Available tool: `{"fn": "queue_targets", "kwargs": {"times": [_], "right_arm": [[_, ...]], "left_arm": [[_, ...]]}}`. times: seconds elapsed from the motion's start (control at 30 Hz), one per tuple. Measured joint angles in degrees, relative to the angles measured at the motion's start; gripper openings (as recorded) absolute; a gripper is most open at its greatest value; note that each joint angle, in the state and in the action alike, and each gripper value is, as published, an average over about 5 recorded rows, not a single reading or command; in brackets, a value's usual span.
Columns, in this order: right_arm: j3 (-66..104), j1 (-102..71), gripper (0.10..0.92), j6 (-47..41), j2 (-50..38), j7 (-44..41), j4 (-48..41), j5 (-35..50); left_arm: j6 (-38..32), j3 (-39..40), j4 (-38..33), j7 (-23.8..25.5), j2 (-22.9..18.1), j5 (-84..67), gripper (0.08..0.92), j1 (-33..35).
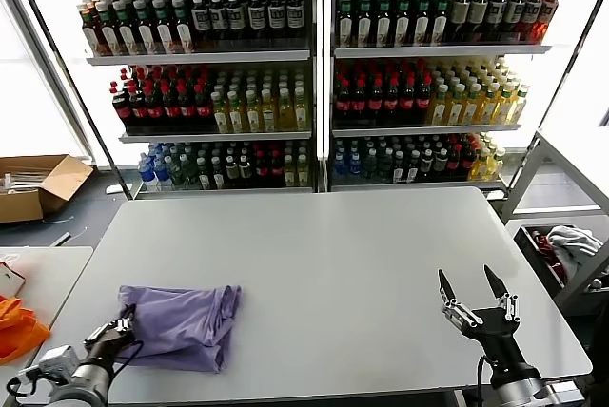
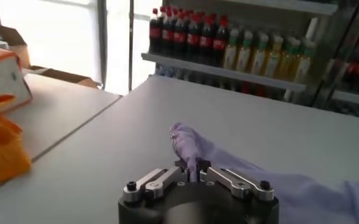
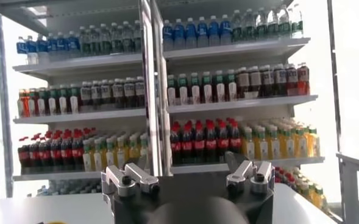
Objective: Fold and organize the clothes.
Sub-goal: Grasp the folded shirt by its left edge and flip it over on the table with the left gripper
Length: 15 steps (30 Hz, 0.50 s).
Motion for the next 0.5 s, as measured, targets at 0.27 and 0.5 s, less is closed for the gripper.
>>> {"fn": "queue_targets", "kwargs": {"times": [0.27,0.5], "right_arm": [[-0.89,0.47,0.823,0.10,-0.07,-0.06,-0.19,0.06],[-0.46,0.15,0.823,0.30,-0.48,-0.14,-0.25,0.25]], "left_arm": [[1.12,-13.16,-1.36,-0.86,6.47,-7.79,0.151,0.91],[3.18,-15.29,-5.79,-3.42,9.29,-10.90,0.151,-0.37]]}}
